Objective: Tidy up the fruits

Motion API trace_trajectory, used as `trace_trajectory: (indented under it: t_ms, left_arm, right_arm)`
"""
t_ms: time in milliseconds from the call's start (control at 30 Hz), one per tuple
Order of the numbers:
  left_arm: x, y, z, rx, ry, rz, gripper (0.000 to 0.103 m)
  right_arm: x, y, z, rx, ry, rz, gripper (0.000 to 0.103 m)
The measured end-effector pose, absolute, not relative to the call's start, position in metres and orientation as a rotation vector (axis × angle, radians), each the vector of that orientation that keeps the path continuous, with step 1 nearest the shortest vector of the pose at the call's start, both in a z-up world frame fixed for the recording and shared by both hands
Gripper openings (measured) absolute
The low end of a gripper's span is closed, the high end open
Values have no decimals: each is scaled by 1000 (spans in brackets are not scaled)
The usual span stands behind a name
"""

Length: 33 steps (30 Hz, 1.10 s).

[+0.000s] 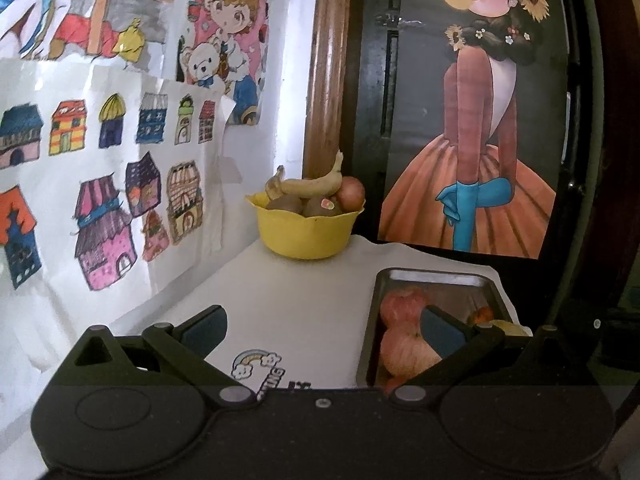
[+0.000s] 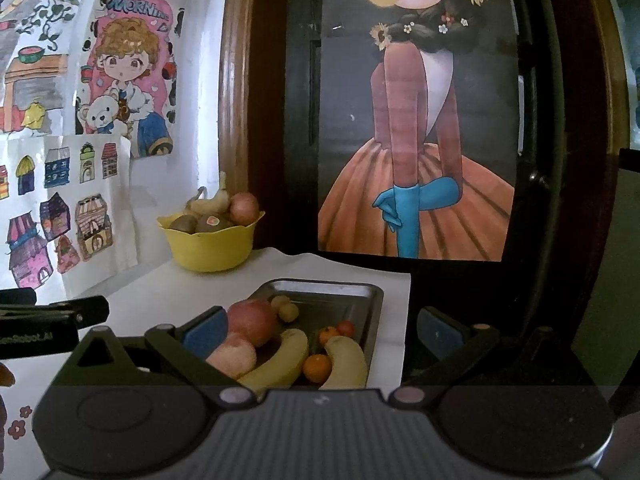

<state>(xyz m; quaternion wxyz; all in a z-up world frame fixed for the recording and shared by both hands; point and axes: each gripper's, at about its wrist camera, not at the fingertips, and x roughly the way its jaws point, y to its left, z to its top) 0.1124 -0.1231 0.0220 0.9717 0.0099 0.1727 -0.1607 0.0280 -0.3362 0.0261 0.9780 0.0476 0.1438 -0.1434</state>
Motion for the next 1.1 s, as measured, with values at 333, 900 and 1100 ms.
trace_trajectory:
  t_ms: [333, 900, 1100]
  left_arm:
    - [96, -106, 16, 19, 344, -311, 102]
    - [77, -80, 11, 15, 324, -280, 102]
    - [69, -75, 5, 26, 325, -271, 102]
  right_arm:
    - [10, -321, 26, 128, 262, -285, 103]
    - [-13, -296, 20, 126, 229, -307, 103]
    - [-19, -291, 13, 124, 252, -295, 103]
